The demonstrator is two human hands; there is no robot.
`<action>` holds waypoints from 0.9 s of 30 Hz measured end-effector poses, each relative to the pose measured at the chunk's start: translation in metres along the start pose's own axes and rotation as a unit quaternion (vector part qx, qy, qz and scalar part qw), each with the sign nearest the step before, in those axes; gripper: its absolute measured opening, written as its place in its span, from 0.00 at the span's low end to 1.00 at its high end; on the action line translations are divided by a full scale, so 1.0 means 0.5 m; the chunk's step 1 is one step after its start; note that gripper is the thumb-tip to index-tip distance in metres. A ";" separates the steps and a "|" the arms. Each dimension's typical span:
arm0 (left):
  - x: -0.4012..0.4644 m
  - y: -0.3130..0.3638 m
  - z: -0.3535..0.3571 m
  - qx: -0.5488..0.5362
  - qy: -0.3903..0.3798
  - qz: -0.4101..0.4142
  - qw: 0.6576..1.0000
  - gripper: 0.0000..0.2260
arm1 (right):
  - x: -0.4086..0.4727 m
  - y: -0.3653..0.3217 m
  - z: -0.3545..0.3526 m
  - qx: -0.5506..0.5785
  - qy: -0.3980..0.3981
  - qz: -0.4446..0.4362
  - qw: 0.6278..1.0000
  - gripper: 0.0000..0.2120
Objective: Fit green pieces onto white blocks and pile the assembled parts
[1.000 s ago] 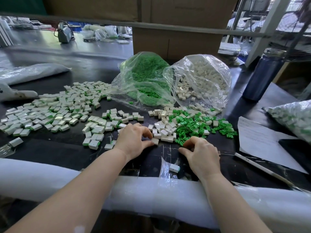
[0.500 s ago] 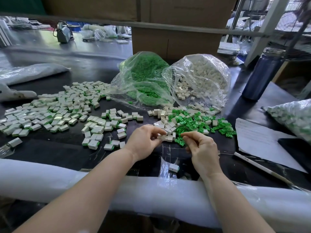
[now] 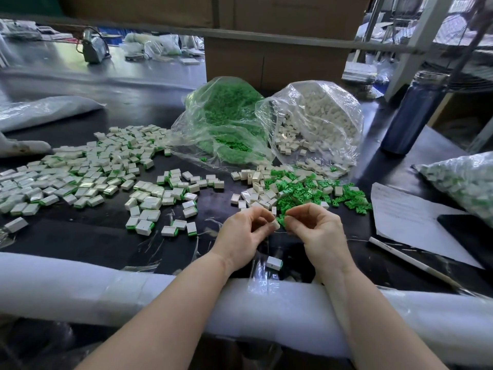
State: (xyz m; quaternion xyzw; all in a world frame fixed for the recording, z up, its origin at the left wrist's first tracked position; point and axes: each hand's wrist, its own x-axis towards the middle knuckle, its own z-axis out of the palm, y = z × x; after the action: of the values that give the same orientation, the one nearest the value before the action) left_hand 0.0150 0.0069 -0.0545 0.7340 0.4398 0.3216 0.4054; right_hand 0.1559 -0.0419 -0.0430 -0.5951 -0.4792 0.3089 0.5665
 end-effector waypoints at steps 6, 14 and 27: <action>-0.005 0.003 -0.003 -0.026 -0.013 -0.004 1.000 0.03 | -0.002 0.002 0.002 0.006 -0.019 0.023 1.000 0.08; -0.007 0.006 -0.007 -0.061 -0.007 0.000 0.998 0.05 | -0.006 -0.002 0.005 -0.034 -0.028 0.003 0.999 0.06; -0.010 0.004 -0.005 -0.058 -0.010 0.007 0.998 0.05 | -0.006 -0.005 0.004 -0.050 -0.065 0.001 0.997 0.12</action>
State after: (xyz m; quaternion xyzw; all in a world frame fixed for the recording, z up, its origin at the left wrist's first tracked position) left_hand 0.0117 0.0028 -0.0521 0.7156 0.4109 0.3420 0.4496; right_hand 0.1527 -0.0440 -0.0414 -0.6016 -0.5297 0.3230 0.5031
